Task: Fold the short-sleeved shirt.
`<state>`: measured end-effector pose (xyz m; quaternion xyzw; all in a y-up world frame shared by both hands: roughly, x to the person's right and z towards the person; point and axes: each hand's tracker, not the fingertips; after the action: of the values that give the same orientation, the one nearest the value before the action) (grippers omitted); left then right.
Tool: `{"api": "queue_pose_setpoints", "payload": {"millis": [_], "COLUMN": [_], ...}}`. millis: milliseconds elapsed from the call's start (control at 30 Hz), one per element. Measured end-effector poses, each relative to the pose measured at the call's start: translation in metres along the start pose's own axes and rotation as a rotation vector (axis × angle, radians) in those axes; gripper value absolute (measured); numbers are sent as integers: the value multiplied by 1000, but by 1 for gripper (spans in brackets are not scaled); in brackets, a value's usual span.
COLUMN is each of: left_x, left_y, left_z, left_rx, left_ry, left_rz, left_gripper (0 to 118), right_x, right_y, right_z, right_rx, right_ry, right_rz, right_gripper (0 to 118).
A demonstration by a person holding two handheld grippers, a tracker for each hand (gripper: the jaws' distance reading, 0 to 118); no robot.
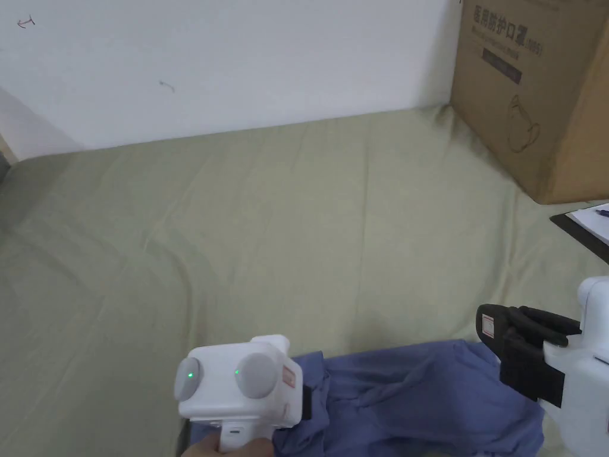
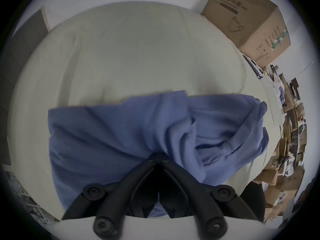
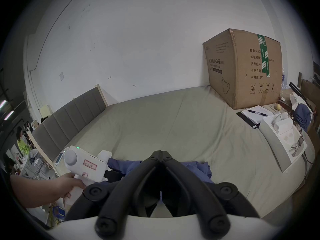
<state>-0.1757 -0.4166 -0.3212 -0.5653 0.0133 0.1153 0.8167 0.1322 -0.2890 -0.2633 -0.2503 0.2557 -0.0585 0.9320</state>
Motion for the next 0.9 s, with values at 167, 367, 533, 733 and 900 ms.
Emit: {"api": "queue_pose_setpoints", "payload": {"millis": [167, 367, 533, 733, 900], "left_x": [41, 15, -90, -209, -247], "left_y": [3, -4, -3, -13, -40], "left_z": [3, 29, 94, 74, 26], "left_rx": [-27, -16, 233, 81, -28], "left_ry": [-285, -819, -575, -485, -691], "left_rz": [48, 185, 269, 321, 458], "left_gripper": [0, 0, 0, 60, 116], "right_x": [-2, -8, -6, -14, -30], "right_y": [3, 12, 15, 15, 15], "right_z": [-1, 8, 9, -3, -10], "right_rx": [6, 30, 30, 0, -22], "right_ry": [9, 19, 1, 7, 19], "right_rz": [-37, -26, 0, -38, 15], "right_gripper": [0, 0, 0, 0, 0]}}
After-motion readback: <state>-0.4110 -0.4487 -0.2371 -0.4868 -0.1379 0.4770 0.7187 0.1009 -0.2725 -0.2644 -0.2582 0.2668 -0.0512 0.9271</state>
